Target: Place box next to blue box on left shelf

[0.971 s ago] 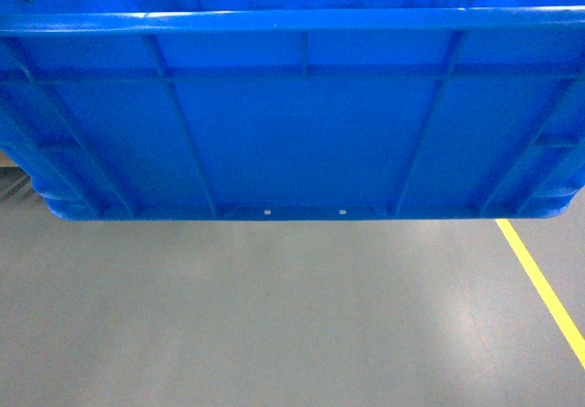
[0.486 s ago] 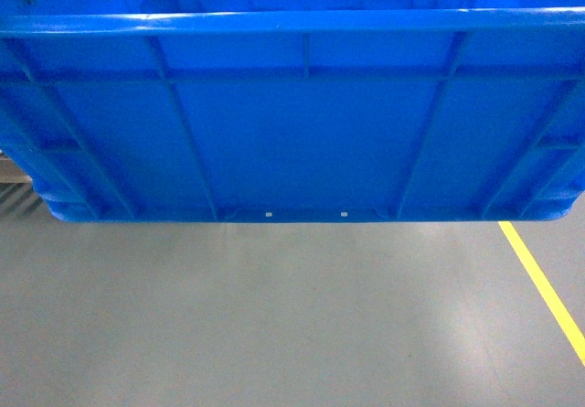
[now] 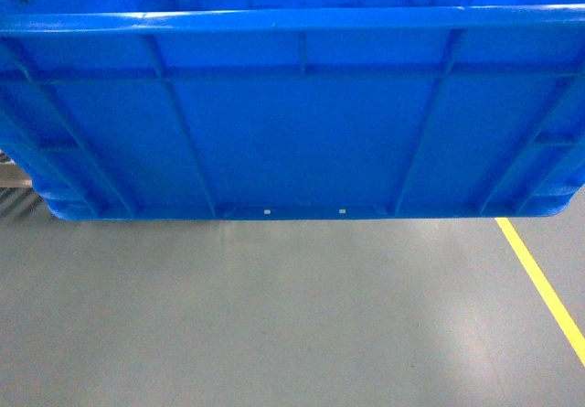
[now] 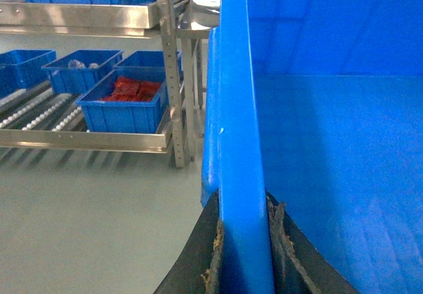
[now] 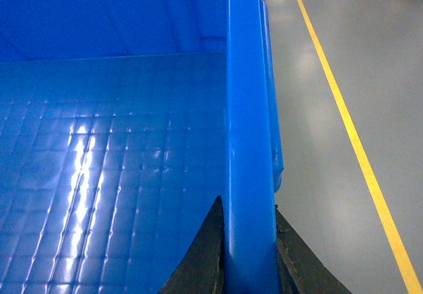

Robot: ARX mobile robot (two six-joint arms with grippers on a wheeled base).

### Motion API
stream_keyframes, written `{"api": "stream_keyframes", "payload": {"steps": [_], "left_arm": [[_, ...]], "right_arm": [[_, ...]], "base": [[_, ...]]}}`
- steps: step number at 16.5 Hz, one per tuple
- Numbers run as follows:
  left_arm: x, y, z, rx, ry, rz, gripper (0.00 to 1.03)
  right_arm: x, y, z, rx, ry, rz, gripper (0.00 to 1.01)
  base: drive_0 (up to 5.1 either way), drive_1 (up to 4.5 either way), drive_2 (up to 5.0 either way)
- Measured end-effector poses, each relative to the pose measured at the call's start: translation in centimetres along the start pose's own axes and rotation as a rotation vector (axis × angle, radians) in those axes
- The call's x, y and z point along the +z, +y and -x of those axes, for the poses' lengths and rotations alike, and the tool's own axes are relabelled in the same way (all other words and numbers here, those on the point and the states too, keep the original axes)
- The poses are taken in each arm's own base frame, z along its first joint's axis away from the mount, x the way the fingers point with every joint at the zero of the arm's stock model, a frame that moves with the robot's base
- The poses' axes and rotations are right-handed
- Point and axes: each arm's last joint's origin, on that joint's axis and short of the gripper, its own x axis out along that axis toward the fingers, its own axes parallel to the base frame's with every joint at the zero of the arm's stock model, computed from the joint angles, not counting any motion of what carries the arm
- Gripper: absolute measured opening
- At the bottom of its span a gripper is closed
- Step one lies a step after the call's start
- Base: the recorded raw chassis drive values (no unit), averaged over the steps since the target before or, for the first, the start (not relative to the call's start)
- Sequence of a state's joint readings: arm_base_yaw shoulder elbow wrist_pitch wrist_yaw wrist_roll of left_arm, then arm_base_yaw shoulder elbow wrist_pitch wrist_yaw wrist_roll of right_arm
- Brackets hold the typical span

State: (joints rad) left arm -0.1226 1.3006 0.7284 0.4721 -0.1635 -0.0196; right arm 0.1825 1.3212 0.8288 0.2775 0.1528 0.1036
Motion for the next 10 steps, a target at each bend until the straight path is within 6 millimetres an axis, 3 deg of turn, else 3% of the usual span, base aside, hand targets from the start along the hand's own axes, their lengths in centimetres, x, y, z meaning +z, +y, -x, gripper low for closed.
{"api": "stream_keyframes", "payload": {"steps": [10], "left_arm": [[0.03,-0.01,0.0,-0.002,-0.003,0.001,0.11]], "right_arm": [[0.0,-0.01,0.0,-0.001,0.0,0.0,0.09]], "base": [[0.0,4.06,-4.1]]}}
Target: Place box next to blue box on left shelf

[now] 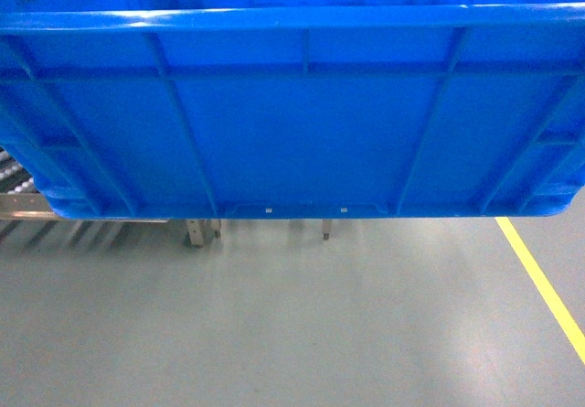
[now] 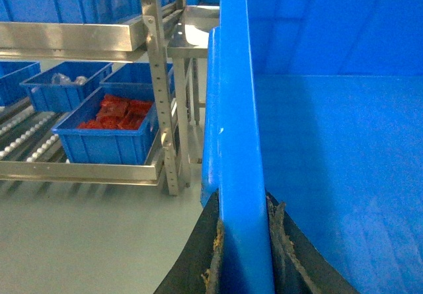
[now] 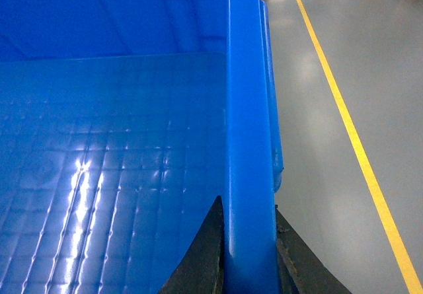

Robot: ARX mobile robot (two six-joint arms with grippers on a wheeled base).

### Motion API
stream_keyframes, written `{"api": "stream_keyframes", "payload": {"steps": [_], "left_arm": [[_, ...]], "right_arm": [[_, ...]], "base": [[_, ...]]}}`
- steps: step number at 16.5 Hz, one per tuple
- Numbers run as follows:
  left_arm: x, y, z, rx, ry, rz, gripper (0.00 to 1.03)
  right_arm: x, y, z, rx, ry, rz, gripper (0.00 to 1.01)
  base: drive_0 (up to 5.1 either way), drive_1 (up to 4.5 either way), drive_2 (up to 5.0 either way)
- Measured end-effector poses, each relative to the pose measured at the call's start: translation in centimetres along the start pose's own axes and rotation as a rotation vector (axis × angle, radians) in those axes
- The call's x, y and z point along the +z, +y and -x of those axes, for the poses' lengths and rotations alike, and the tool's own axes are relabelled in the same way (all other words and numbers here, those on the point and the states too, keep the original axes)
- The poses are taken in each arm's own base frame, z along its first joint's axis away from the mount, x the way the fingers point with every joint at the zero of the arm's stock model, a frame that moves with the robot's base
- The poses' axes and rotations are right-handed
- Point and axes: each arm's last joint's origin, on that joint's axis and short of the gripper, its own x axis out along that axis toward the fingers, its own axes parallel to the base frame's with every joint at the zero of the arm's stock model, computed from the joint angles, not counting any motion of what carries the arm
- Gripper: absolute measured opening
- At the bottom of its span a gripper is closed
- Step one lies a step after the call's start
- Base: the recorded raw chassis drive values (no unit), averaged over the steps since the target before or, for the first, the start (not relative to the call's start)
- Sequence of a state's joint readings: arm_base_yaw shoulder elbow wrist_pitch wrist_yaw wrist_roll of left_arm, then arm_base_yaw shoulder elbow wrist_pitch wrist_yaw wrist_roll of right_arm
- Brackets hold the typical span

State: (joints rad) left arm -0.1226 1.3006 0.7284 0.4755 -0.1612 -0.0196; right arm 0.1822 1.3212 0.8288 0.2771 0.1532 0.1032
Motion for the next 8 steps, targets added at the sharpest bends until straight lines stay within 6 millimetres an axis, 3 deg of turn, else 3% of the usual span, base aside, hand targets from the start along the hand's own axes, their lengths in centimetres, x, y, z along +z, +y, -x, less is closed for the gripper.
{"api": "stream_keyframes", "payload": {"steps": [8], "left_arm": [[-0.05,0.0,0.0,0.001,0.004,0.0,0.11]], "right_arm": [[-0.01,0.01,0.01,0.001,0.001,0.0,0.09]], "base": [[0.0,4.09,-4.1]]}}
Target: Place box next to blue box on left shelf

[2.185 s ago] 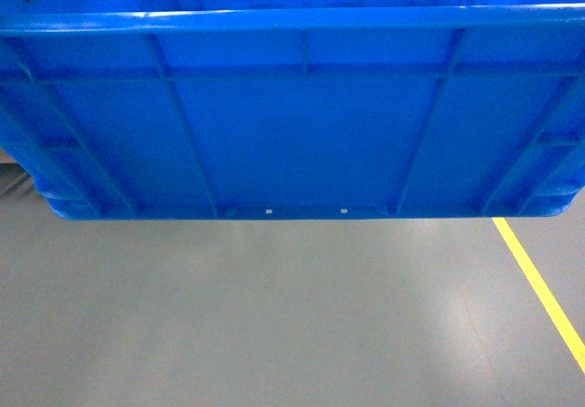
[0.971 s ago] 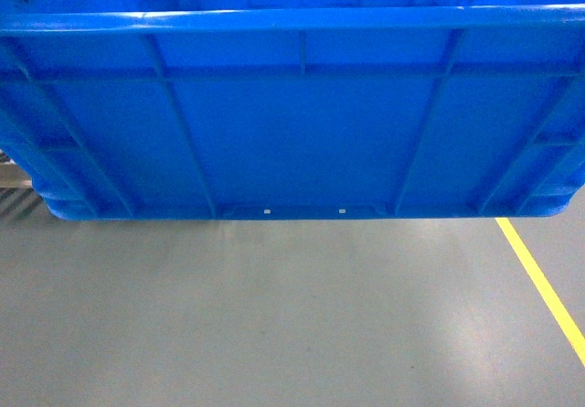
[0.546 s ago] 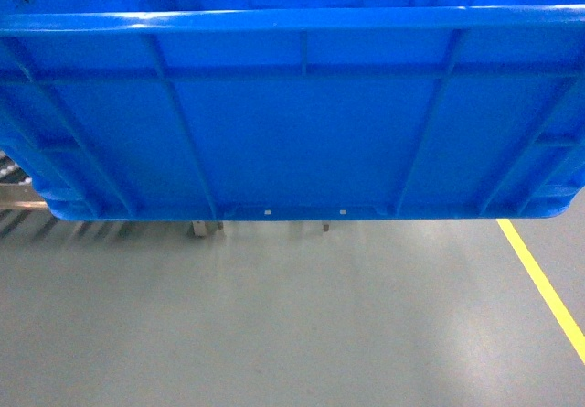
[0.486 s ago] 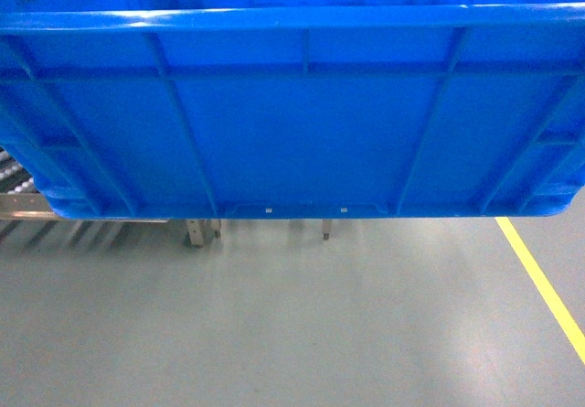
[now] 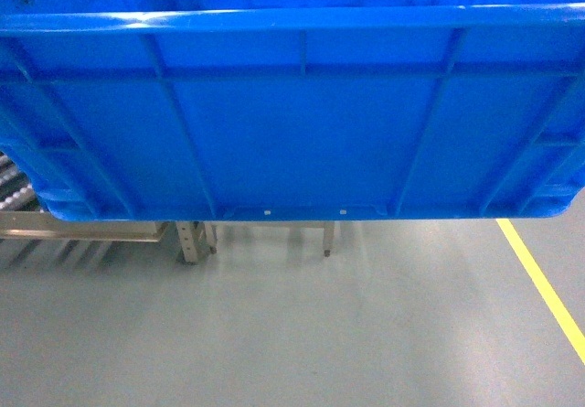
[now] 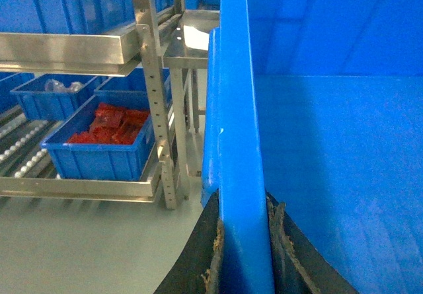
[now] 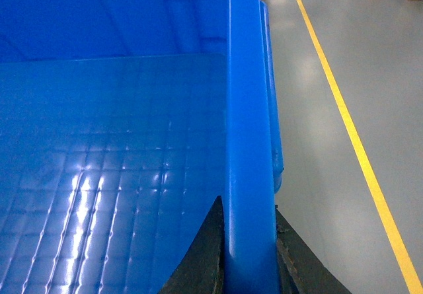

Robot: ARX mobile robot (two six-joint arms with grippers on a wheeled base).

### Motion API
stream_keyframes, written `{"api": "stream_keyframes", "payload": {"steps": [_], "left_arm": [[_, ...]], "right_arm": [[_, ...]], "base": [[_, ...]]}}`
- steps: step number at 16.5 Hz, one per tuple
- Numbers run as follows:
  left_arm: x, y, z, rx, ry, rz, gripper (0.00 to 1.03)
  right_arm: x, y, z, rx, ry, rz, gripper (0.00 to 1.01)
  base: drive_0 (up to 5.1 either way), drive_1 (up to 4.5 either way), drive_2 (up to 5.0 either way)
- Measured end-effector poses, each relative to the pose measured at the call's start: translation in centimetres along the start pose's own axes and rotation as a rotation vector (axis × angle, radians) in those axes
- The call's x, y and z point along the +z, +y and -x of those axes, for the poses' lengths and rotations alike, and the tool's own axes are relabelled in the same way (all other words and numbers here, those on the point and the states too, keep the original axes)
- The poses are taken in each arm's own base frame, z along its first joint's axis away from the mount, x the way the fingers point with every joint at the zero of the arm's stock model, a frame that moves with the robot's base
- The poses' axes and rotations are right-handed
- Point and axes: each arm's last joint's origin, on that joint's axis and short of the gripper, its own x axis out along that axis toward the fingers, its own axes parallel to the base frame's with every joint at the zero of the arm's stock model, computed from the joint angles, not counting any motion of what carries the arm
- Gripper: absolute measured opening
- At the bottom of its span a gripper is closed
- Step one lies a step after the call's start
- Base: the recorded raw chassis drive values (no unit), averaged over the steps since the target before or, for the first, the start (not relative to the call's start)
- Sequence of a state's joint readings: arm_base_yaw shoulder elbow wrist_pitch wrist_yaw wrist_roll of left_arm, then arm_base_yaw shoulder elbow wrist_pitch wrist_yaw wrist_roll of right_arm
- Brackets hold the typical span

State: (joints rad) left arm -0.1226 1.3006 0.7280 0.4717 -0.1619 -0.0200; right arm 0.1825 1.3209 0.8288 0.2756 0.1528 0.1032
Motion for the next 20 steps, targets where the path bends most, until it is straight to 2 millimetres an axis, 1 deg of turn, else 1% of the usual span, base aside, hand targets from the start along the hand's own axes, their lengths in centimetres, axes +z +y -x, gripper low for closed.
{"api": "stream_keyframes", "payload": {"steps": [12,13,20], "left_arm": [[0.01,0.0,0.0,0.0,-0.001,0.0,0.11],[-0.12,0.0,-0.03,0.0,0.009,-0.001,0.11],[-0.03,-0.04,-0.02,-0.002,0.001,0.0,0.11]], "right_arm": [[-0.01,0.0,-0.01,0.0,0.0,0.0,0.09],[-0.12,0.0,-0.05,-0.001,0.009,0.001,0.09],[0.0,-0.01,-0.01,-0.002,-0.001,0.0,0.09]], "base": [[0.0,4.05,-4.1],[0.0,0.0,0.0],[-5.0,2.27,2.5]]}}
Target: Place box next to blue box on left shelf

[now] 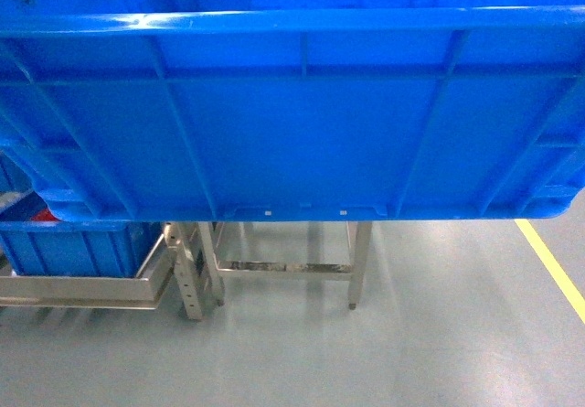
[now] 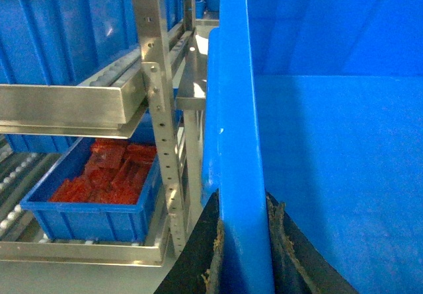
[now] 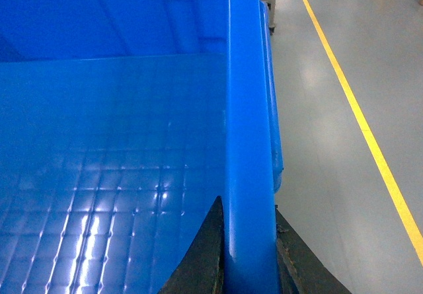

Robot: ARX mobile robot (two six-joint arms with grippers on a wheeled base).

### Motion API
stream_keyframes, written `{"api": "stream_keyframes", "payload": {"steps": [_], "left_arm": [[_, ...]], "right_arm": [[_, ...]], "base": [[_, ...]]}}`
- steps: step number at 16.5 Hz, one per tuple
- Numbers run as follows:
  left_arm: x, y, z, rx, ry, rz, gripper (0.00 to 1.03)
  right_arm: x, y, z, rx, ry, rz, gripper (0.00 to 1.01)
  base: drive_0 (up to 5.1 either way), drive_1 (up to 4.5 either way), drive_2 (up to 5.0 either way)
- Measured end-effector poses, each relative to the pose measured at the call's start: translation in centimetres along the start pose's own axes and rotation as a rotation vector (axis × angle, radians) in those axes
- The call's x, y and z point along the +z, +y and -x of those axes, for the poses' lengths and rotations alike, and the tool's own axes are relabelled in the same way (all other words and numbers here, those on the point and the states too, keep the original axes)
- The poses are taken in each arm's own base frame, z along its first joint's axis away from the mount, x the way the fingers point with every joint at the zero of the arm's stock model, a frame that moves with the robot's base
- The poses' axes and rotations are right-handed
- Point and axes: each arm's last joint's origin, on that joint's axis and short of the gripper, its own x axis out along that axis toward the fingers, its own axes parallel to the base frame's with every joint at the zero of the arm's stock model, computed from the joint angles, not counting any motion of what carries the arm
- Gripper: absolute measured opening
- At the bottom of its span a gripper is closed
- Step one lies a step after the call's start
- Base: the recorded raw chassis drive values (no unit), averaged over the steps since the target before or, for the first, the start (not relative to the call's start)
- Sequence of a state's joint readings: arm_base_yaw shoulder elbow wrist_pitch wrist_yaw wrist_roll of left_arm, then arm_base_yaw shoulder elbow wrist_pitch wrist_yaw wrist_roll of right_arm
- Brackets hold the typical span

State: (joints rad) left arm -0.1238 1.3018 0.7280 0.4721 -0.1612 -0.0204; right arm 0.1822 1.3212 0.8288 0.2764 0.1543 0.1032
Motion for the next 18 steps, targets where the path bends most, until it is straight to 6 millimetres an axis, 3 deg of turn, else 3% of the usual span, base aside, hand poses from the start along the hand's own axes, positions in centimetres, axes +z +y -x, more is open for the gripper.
{"api": "stream_keyframes", "payload": {"steps": [18], "left_arm": [[0.05,0.02,0.0,0.0,-0.005,0.001,0.11]], "right_arm": [[-0.01,0.0,-0.01,0.0,0.0,0.002,0.09]], "base": [[-4.7,1.03,3.7]]}}
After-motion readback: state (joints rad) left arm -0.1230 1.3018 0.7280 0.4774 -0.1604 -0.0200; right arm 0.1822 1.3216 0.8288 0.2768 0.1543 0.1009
